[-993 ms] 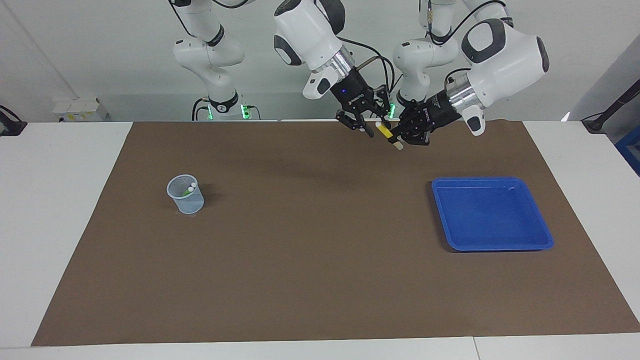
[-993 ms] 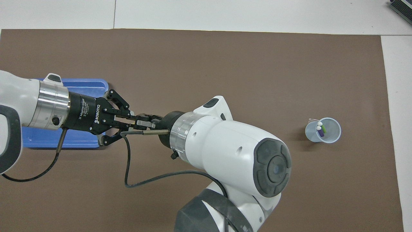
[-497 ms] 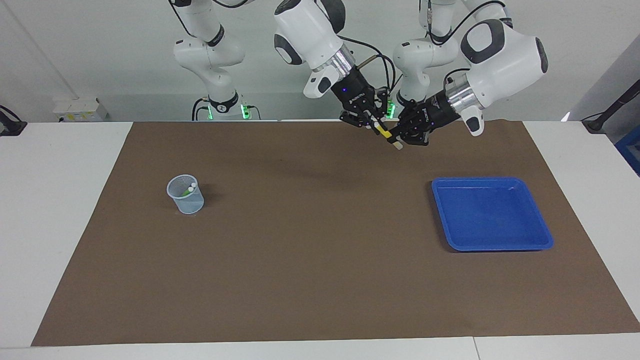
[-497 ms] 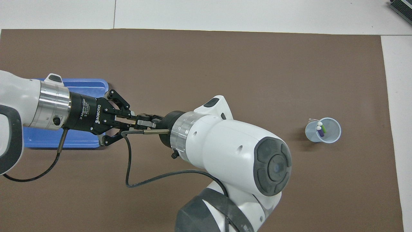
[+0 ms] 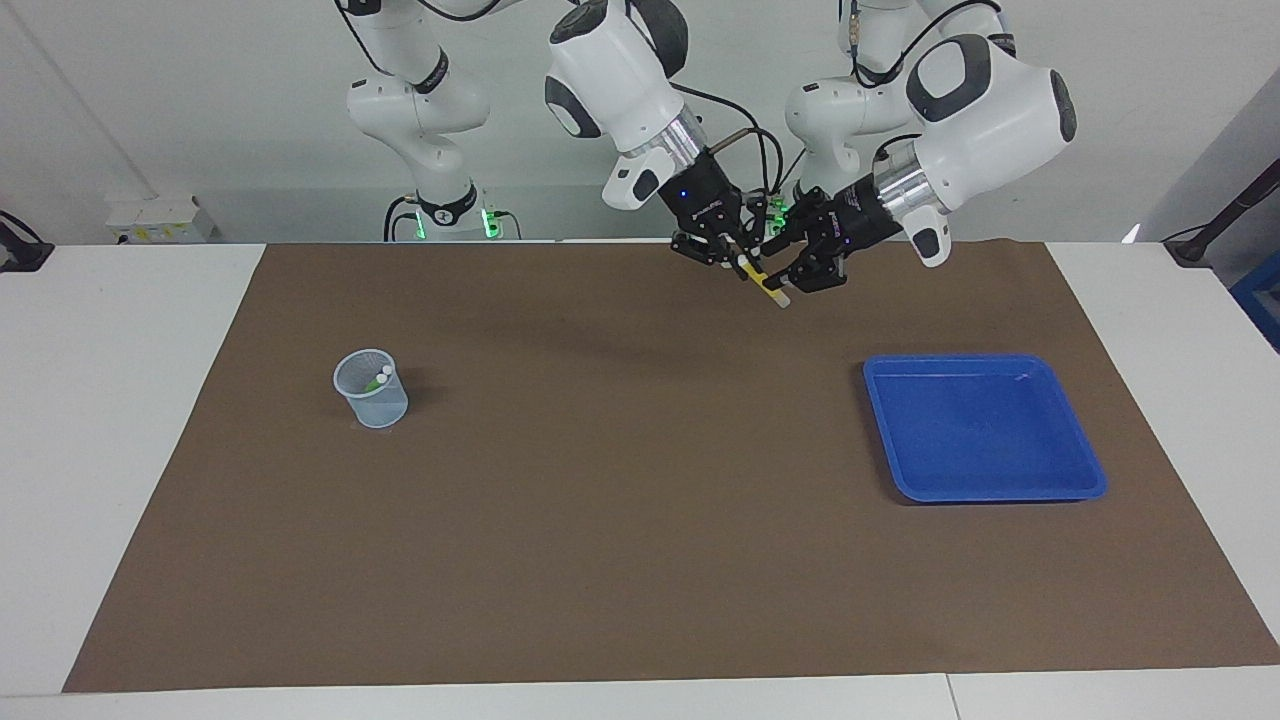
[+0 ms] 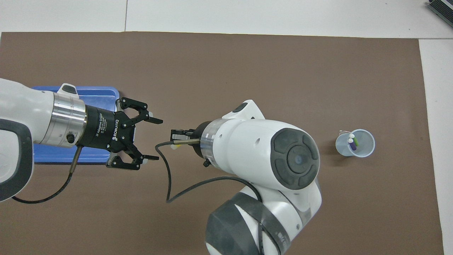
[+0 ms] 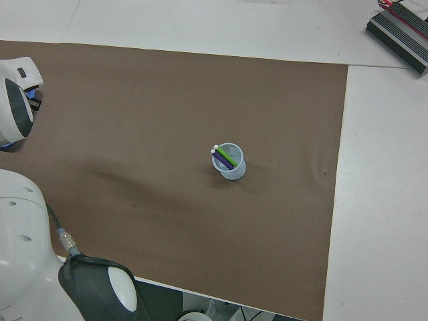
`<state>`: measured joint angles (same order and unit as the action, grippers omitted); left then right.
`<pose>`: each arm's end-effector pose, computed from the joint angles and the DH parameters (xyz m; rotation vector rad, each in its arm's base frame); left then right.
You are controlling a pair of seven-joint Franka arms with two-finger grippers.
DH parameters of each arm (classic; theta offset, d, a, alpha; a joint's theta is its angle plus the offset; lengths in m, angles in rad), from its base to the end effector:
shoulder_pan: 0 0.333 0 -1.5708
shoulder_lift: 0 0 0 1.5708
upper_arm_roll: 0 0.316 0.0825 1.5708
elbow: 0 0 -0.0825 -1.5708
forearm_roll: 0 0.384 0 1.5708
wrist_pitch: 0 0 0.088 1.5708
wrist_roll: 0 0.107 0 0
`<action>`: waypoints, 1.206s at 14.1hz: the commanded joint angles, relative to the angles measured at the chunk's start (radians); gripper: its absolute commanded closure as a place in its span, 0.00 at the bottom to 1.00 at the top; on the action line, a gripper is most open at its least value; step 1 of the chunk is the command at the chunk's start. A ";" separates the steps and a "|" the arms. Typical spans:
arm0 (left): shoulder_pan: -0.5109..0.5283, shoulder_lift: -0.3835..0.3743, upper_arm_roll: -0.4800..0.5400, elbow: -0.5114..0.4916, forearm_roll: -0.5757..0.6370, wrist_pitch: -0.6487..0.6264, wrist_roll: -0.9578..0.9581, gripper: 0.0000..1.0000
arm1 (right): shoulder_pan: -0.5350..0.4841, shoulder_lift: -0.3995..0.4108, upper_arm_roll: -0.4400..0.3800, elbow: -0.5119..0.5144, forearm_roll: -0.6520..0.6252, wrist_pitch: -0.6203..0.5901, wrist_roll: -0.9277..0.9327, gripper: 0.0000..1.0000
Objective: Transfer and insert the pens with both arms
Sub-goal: 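Open the left gripper while the right gripper pulls the yellow pen away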
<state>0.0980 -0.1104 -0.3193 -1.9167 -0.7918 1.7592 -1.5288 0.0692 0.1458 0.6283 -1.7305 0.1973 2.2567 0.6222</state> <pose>0.5020 -0.1845 0.5561 1.9045 1.7507 -0.8084 0.4967 0.3950 0.5479 -2.6806 0.0556 -0.2185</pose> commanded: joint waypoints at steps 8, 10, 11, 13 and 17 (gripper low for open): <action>0.005 -0.029 0.020 -0.022 0.169 0.020 0.033 0.00 | -0.291 -0.124 0.004 0.003 -0.198 -0.581 -0.623 1.00; 0.008 -0.028 0.022 -0.015 0.177 0.034 0.033 0.00 | -0.362 -0.134 0.004 -0.003 -0.274 -0.621 -0.827 1.00; 0.017 -0.022 0.023 -0.004 0.189 0.034 0.033 0.00 | -0.391 -0.134 0.004 -0.007 -0.310 -0.623 -0.928 1.00; 0.031 -0.018 0.022 0.013 0.232 0.034 0.035 0.00 | -0.460 -0.144 0.004 -0.052 -0.363 -0.596 -1.080 1.00; 0.035 -0.018 0.026 0.015 0.258 0.036 0.036 0.00 | -0.574 -0.157 0.004 -0.148 -0.369 -0.429 -1.275 1.00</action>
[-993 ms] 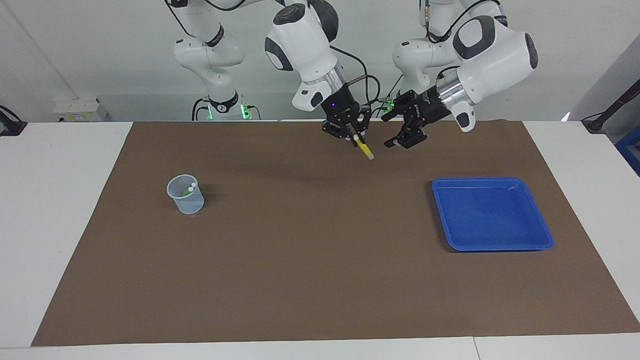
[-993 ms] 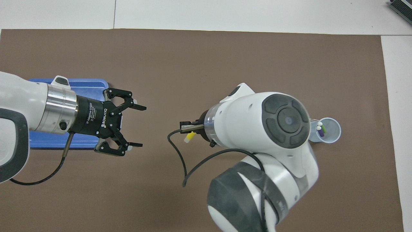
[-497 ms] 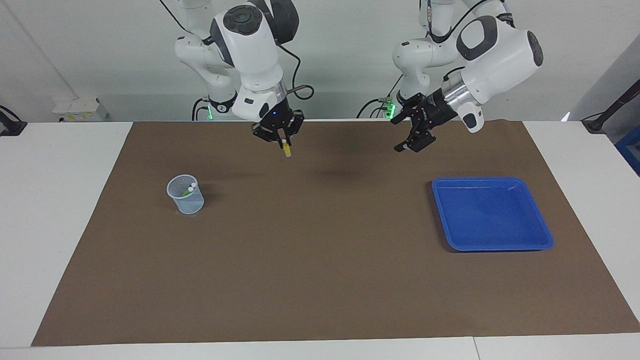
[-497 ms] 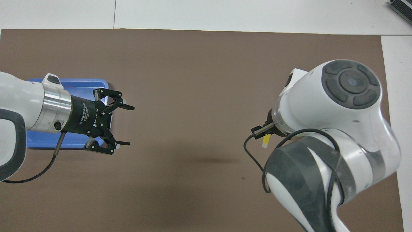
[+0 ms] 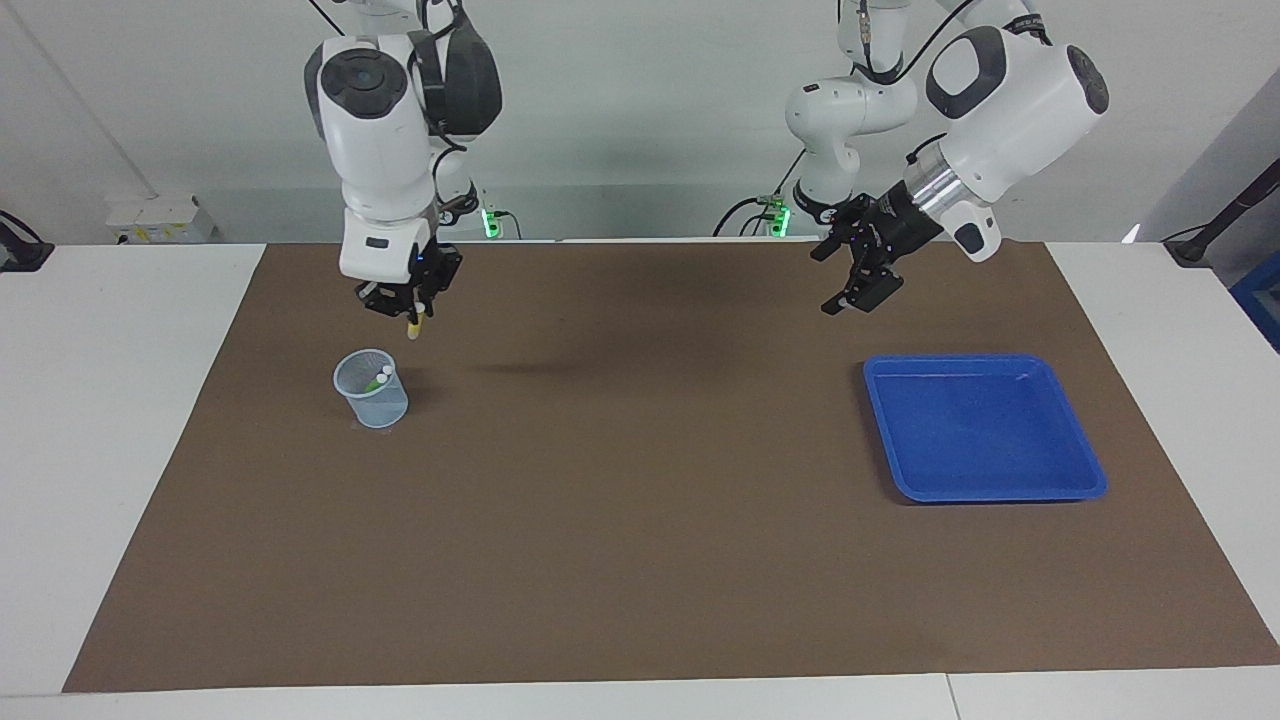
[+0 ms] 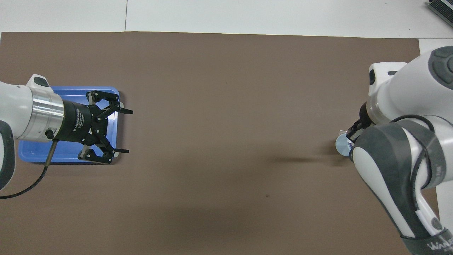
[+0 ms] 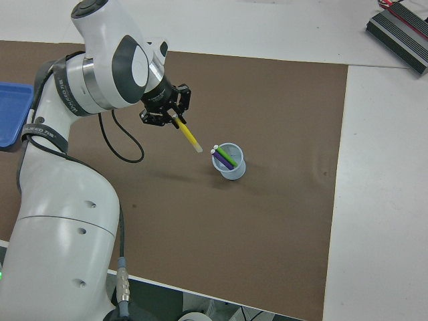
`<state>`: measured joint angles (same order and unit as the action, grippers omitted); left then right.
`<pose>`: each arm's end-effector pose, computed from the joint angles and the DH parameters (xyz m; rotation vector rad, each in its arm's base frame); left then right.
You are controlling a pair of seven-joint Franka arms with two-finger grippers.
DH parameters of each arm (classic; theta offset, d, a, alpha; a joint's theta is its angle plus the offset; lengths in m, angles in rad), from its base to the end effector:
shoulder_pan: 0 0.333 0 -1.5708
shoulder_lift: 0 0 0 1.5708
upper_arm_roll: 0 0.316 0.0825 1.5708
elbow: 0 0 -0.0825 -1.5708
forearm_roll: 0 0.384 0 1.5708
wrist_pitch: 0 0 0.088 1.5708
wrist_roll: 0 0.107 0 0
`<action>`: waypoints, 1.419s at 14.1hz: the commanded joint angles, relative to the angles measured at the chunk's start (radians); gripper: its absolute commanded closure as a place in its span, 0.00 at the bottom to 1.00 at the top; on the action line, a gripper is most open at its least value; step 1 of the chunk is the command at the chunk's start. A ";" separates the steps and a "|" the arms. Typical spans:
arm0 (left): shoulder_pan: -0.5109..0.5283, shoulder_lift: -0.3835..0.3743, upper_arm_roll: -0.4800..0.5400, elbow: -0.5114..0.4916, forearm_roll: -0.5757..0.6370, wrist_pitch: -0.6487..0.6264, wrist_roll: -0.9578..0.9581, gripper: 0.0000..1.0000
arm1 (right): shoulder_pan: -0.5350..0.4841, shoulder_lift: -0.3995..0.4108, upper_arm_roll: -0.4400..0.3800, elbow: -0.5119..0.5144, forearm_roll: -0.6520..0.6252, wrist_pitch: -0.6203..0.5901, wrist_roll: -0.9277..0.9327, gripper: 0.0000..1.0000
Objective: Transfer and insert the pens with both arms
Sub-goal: 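Open the left gripper while the right gripper pulls the yellow pen away, then insert the yellow pen into the white cup with the right gripper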
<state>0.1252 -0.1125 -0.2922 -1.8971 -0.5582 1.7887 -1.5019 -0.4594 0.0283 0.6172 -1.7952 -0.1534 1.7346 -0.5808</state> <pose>0.5156 -0.1393 0.5574 2.0472 1.8321 -0.5315 0.5570 0.0713 0.5197 2.8021 1.1363 -0.1659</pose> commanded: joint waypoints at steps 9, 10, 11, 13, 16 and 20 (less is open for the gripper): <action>-0.044 -0.016 0.016 -0.007 0.041 0.029 0.009 0.00 | -0.120 -0.039 0.013 -0.260 -0.015 0.323 -0.206 0.00; -0.099 -0.015 0.080 -0.007 0.070 0.035 0.015 0.00 | -0.126 -0.039 0.015 -0.254 -0.008 0.309 -0.206 0.00; -0.157 -0.015 0.135 -0.007 0.102 0.037 0.041 0.00 | -0.128 -0.044 0.015 -0.245 -0.003 0.286 -0.208 0.00; -0.180 -0.013 0.182 -0.007 0.142 0.032 0.142 0.00 | -0.125 -0.059 0.018 -0.170 0.017 0.176 -0.200 0.00; -0.190 -0.015 0.226 -0.005 0.245 0.023 0.394 0.00 | -0.117 -0.058 0.024 -0.014 0.092 -0.013 -0.060 0.00; -0.194 -0.010 0.307 0.012 0.403 0.014 0.745 0.00 | -0.061 -0.065 0.029 0.114 0.126 -0.176 0.148 0.00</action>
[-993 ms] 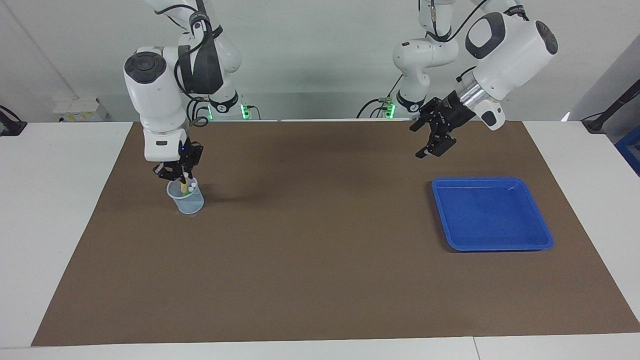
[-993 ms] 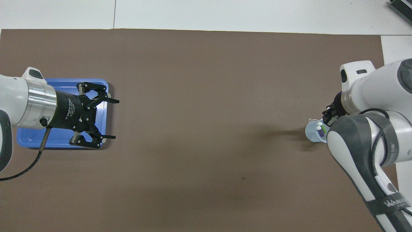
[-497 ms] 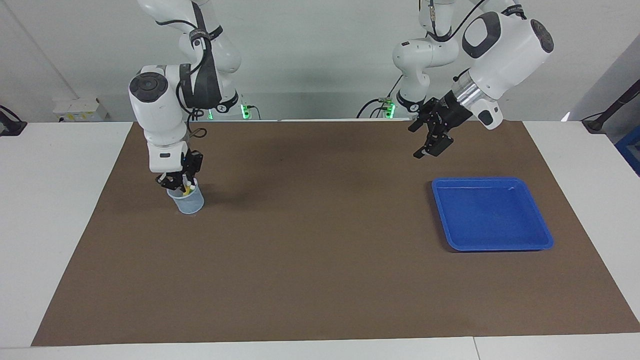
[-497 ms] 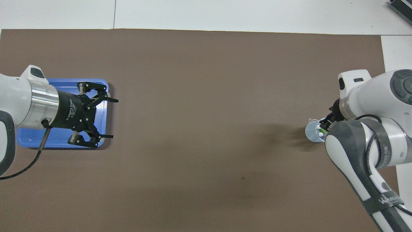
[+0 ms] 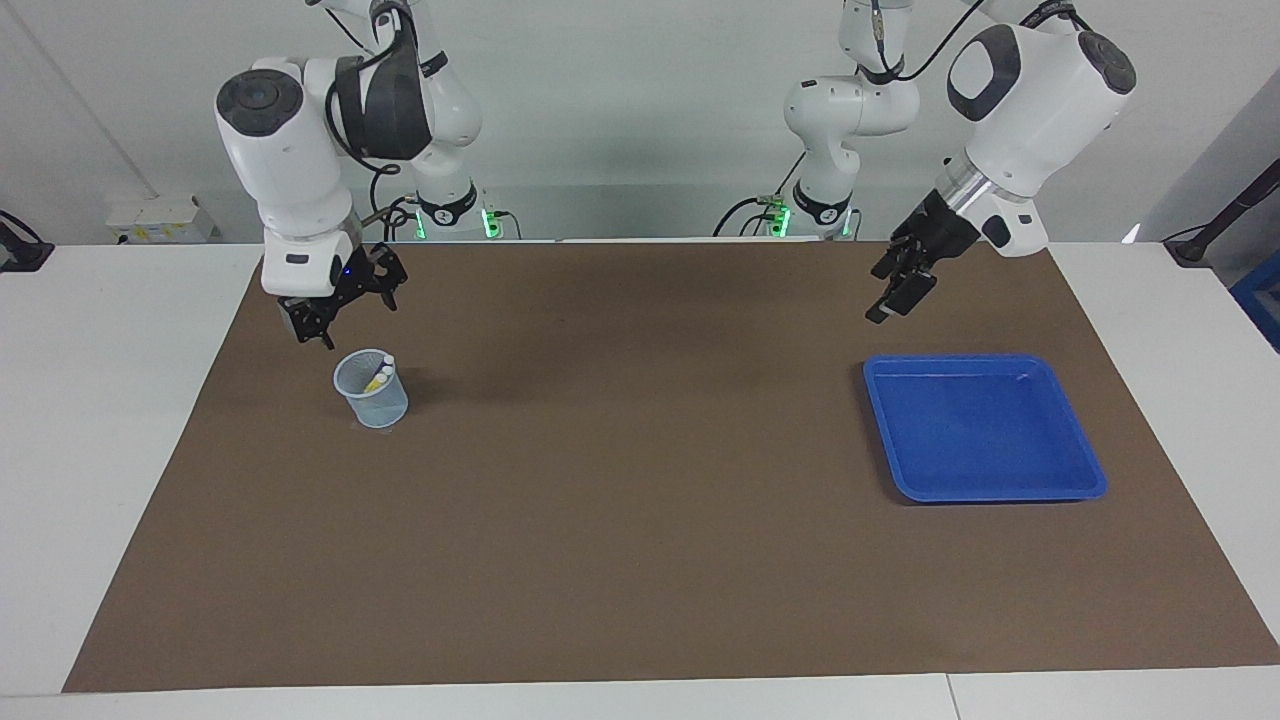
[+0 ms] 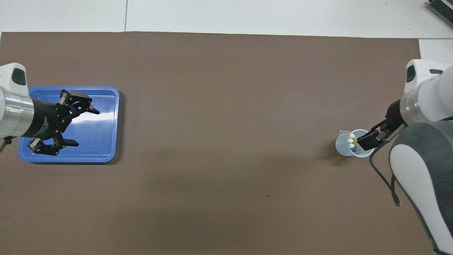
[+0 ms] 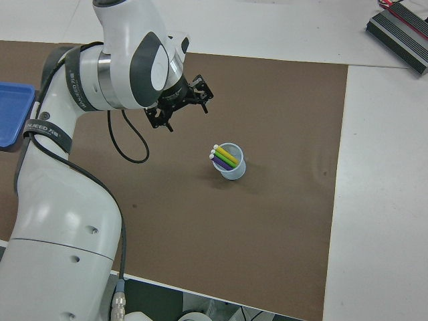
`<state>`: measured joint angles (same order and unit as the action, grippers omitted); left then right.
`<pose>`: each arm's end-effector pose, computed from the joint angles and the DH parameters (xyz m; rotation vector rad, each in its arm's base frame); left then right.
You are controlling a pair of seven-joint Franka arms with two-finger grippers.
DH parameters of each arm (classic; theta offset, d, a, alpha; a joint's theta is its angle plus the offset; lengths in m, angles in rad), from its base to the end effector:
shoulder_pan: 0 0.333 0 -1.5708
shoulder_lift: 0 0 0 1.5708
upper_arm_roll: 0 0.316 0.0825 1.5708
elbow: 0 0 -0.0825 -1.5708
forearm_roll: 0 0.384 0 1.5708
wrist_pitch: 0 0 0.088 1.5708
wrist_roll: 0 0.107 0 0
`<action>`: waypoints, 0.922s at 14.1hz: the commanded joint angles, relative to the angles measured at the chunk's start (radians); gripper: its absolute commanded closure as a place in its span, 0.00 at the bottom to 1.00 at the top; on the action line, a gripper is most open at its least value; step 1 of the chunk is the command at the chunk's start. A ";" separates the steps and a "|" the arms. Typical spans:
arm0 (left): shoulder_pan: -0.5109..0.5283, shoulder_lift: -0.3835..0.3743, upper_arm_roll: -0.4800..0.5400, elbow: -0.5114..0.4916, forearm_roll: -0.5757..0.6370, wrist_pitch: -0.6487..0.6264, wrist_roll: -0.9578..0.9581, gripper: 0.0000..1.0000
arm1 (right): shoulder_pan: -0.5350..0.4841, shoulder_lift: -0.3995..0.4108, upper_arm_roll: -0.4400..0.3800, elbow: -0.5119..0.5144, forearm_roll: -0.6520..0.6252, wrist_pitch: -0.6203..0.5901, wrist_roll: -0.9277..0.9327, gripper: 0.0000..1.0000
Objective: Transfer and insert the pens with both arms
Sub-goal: 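Insert the yellow pen into the white cup with the right gripper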
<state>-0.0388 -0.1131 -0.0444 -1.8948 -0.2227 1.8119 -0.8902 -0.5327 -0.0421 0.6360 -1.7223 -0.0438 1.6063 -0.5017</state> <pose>0.5273 -0.0633 0.5541 2.6724 1.2213 -0.1070 0.5387 0.0571 0.5748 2.9461 0.9225 -0.1454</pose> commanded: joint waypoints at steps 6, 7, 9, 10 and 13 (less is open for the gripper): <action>-0.021 0.067 0.130 0.184 0.227 -0.123 0.788 0.00 | 0.280 -0.044 -0.241 -0.035 0.016 0.057 0.089 0.00; -0.024 0.075 0.144 0.210 0.236 -0.146 0.857 0.00 | 0.362 -0.041 -0.334 -0.042 0.018 0.081 0.091 0.00; -0.030 0.092 0.140 0.241 0.258 -0.172 0.942 0.00 | 0.469 -0.042 -0.450 -0.057 0.019 0.093 0.196 0.00; -0.030 0.092 0.133 0.238 0.255 -0.158 0.942 0.00 | 0.540 -0.036 -0.511 -0.056 0.019 0.095 0.259 0.00; -0.052 0.092 0.129 0.232 0.252 -0.083 0.944 0.00 | 0.612 0.002 -0.611 -0.010 0.016 0.099 0.276 0.00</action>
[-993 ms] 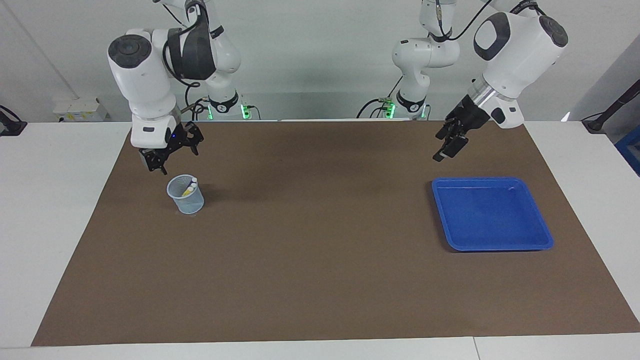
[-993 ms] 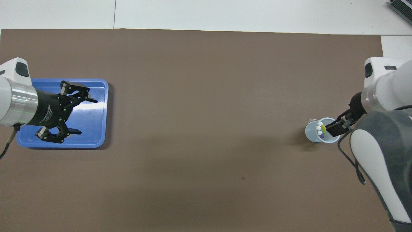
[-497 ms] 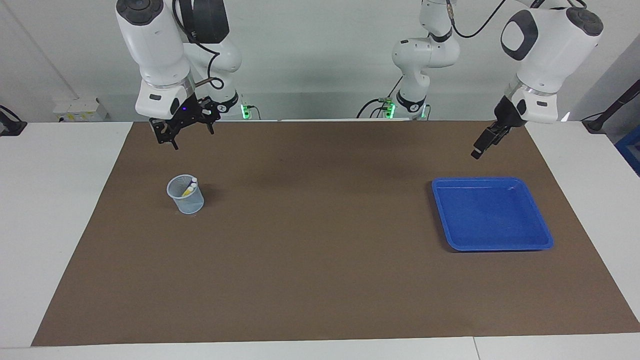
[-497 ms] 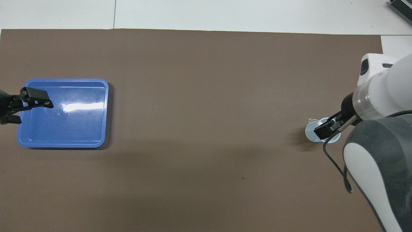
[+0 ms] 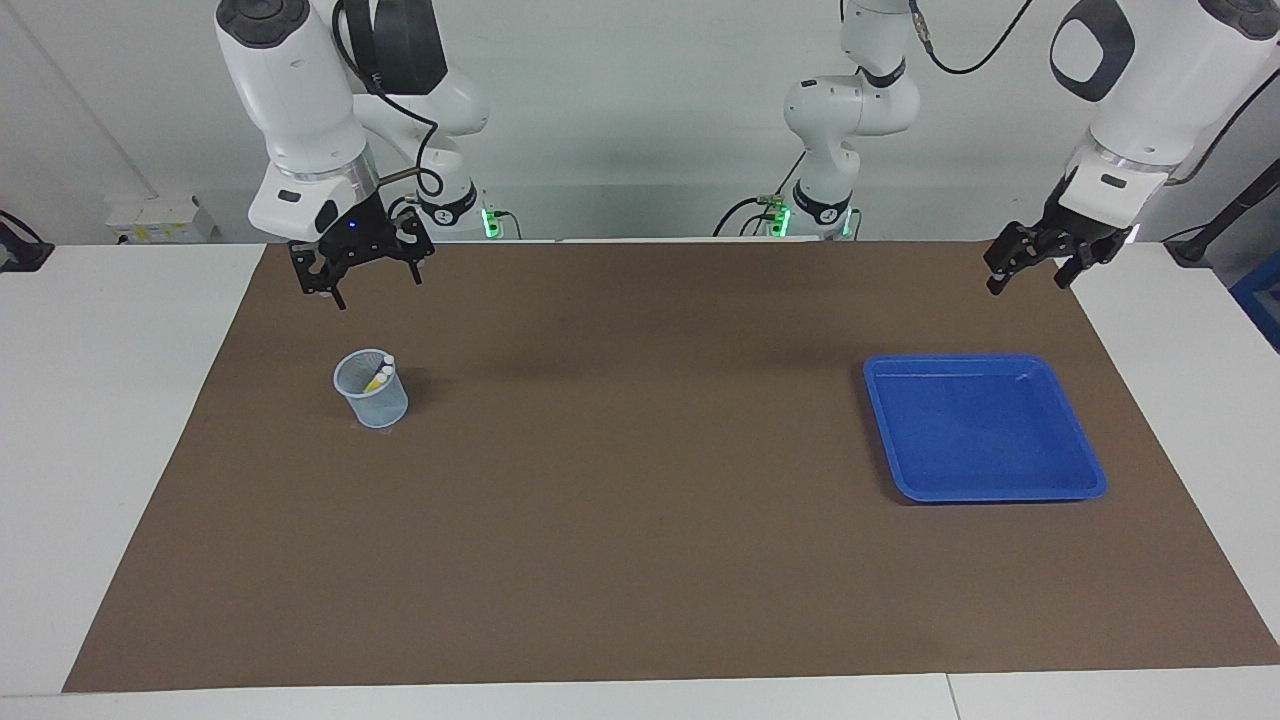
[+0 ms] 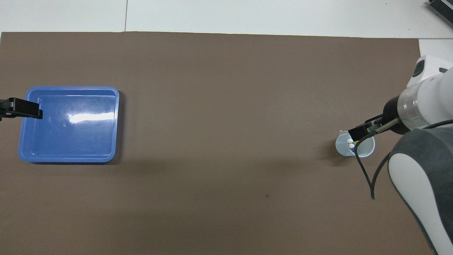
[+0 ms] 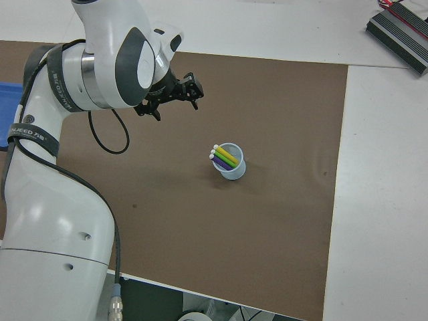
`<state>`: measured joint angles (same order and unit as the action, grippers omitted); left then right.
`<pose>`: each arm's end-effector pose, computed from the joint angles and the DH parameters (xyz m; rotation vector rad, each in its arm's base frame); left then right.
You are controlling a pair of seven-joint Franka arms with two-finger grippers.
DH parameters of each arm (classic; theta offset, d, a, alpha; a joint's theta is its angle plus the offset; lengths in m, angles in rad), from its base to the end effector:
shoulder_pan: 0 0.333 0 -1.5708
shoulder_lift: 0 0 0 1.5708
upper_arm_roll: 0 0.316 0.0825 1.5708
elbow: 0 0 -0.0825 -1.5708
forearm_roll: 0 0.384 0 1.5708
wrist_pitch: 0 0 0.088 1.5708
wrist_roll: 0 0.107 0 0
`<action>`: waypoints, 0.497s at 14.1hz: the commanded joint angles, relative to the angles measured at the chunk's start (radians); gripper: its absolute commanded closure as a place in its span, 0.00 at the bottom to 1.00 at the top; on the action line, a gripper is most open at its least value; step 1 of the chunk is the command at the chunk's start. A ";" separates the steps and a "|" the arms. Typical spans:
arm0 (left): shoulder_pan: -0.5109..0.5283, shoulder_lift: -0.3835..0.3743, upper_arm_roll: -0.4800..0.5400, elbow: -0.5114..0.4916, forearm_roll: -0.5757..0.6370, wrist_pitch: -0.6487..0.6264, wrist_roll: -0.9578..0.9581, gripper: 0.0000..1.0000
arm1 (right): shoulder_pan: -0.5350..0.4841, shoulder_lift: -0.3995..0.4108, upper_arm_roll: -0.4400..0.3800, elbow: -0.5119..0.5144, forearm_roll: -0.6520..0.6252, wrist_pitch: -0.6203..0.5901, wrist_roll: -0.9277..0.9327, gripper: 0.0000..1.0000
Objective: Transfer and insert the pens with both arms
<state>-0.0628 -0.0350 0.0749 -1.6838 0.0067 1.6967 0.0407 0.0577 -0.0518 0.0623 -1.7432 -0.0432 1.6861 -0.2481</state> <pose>0.5536 0.0080 0.6013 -3.1351 0.0459 -0.0748 0.5411 0.0618 0.5811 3.0422 0.5742 -0.0129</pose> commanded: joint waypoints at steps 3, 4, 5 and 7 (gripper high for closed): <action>-0.038 0.007 0.008 0.007 0.022 0.041 0.016 0.00 | 0.024 -0.005 -0.039 0.004 0.017 -0.014 0.027 0.00; -0.043 0.010 0.008 0.010 0.024 0.041 0.016 0.00 | 0.024 -0.009 -0.039 0.004 0.017 -0.013 0.027 0.00; -0.043 0.014 0.006 0.015 0.026 0.041 0.016 0.00 | 0.025 -0.013 -0.041 0.004 0.017 -0.017 0.029 0.00; -0.031 0.029 -0.032 0.039 0.027 0.041 0.016 0.00 | 0.018 -0.013 -0.042 0.004 0.019 -0.028 0.030 0.00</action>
<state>-0.0888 -0.0286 0.0627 -1.6812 0.0088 1.7332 0.0487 0.0734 -0.0533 0.0289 -1.7407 -0.0432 1.6810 -0.2396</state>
